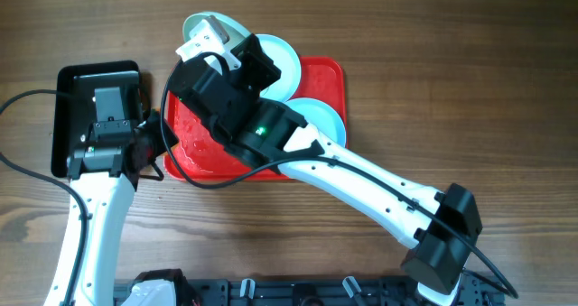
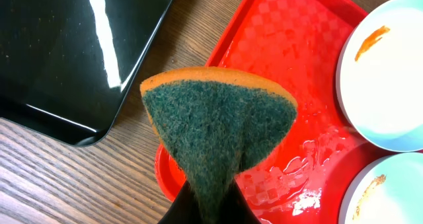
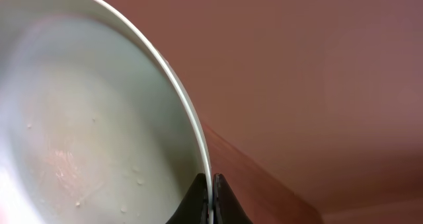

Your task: Clean dirty plates on tray and stack at the side

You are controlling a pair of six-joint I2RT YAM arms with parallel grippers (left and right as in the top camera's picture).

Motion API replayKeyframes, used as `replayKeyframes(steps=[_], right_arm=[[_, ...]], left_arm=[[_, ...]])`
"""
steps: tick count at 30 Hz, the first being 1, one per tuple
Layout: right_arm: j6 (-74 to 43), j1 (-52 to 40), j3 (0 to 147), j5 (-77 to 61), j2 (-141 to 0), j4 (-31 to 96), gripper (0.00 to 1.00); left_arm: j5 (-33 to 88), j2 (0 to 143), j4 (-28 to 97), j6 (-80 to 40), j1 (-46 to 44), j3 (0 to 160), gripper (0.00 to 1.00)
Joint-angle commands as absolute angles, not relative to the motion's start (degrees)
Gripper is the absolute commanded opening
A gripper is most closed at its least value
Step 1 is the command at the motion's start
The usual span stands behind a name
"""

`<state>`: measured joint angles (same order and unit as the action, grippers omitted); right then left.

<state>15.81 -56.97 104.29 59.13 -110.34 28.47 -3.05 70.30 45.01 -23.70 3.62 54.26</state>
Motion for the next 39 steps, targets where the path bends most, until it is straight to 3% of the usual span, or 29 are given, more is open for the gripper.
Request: replayKeyframes(steps=[1, 5, 9, 12, 19, 30, 39], right_arm=[[15.0, -57.3, 104.7, 61.6, -110.4, 28.2, 0.04], [4.4, -57.2, 104.7, 59.0, -110.4, 32.4, 0.04], [-10.9, -54.9, 104.7, 44.3, -110.4, 41.1, 0.04], [-26.0, -47.9, 104.7, 17.2, -110.4, 46.4, 0.04], [-27.4, -32.1, 104.7, -13.1, -110.4, 48.6, 0.04], [-28.7, -5.1, 94.1, -6.5, -110.5, 49.7, 0.04], [-30.2, 2.3, 82.2, -5.7, -110.5, 39.4, 0.04]], left_arm=[[-2.3, 70.5, 44.6, -24.3, 3.9, 54.1, 0.04], [-2.3, 70.5, 44.4, -24.3, 3.9, 54.1, 0.04], [-2.4, 70.5, 44.4, -24.3, 3.9, 54.1, 0.04], [-2.4, 70.6, 44.4, -24.3, 3.9, 54.0, 0.04], [-2.4, 70.7, 44.2, -24.3, 3.9, 53.8, 0.04], [-2.4, 71.2, 43.5, -24.3, 3.9, 53.7, 0.04], [-2.4, 72.0, 43.1, -24.3, 3.9, 53.5, 0.04]])
